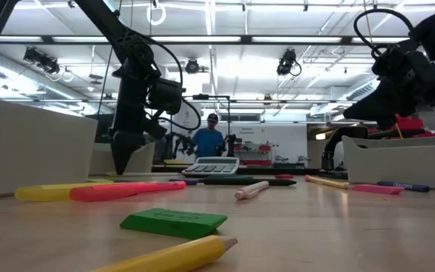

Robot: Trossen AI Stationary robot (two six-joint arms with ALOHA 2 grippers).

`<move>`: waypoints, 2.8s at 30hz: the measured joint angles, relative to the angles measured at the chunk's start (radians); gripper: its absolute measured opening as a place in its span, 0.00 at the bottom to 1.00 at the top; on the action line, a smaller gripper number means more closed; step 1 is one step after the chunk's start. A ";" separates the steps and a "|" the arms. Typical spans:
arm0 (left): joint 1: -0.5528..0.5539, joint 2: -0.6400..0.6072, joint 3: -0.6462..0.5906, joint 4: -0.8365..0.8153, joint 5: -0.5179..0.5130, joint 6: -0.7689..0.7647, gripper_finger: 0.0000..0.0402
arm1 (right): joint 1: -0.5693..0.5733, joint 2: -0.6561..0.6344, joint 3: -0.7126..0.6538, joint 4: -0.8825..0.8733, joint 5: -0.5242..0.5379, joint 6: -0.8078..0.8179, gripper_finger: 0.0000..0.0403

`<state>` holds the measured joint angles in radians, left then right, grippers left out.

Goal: Sort crayons/erasers/pens/pencils in bins
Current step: Put the white pencil into the top left gray bin

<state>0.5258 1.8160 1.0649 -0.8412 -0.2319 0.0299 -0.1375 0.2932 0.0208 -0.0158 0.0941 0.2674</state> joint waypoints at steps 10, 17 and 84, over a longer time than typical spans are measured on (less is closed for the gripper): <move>-0.014 0.000 0.000 -0.033 -0.121 -0.025 0.34 | 0.000 0.000 0.000 0.000 0.002 0.036 0.10; 0.001 0.000 0.000 -0.020 -0.043 -0.037 0.40 | 0.000 0.000 0.000 0.007 0.048 0.046 0.10; 0.182 -0.232 0.213 -0.712 -0.094 -0.157 0.10 | 0.000 0.000 0.000 0.016 0.078 -0.023 0.10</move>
<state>0.7074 1.5845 1.2778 -1.5530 -0.3254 -0.1269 -0.1371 0.2928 0.0208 0.0003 0.1723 0.2444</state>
